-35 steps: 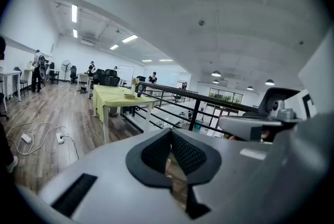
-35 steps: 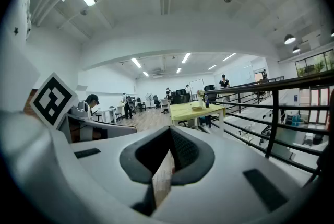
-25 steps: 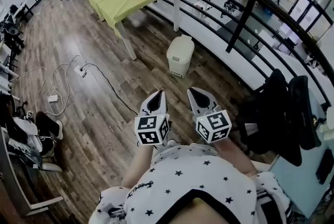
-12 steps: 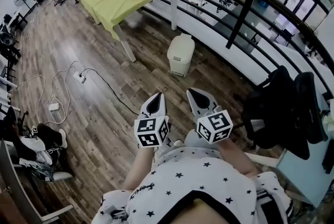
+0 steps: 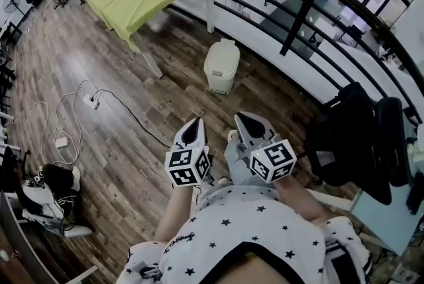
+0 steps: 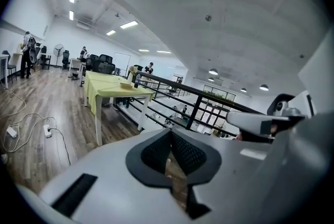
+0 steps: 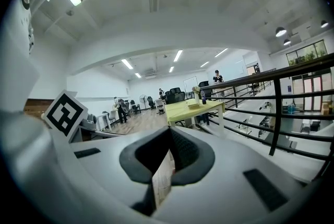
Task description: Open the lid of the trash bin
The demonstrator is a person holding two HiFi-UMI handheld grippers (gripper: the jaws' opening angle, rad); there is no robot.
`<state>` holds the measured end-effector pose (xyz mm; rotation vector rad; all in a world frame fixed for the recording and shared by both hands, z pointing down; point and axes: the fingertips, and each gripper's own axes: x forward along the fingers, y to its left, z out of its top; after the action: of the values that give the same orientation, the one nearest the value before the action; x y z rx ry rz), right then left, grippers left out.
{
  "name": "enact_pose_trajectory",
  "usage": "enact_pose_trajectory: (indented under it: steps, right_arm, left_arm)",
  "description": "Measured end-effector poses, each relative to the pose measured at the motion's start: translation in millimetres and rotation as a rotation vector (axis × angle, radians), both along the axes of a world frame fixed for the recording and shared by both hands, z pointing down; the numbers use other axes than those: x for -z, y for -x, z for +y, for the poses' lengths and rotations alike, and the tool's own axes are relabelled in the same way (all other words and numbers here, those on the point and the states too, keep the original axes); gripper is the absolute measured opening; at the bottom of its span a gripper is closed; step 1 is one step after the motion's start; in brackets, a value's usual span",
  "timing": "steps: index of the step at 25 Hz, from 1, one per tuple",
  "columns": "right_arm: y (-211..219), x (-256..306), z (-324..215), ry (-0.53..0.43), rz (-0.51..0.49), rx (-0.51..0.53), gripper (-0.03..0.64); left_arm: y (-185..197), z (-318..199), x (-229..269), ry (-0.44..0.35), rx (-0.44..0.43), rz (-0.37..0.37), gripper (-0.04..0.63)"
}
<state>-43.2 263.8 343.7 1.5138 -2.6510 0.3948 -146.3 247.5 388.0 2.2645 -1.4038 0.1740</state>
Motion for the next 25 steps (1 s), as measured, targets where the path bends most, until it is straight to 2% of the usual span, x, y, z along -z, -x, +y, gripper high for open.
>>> enact_pose_trajectory:
  steps: [15, 25]
  right_arm:
    - [-35, 13, -169, -0.021, 0.06, 0.031, -0.006]
    - [-68, 0, -262, -0.008, 0.068, 0.056, -0.006]
  left_arm:
    - [-22, -161, 2, 0.034, 0.042, 0.015, 0.012]
    - [-50, -240, -7, 0.067, 0.083, 0.026, 0.012]
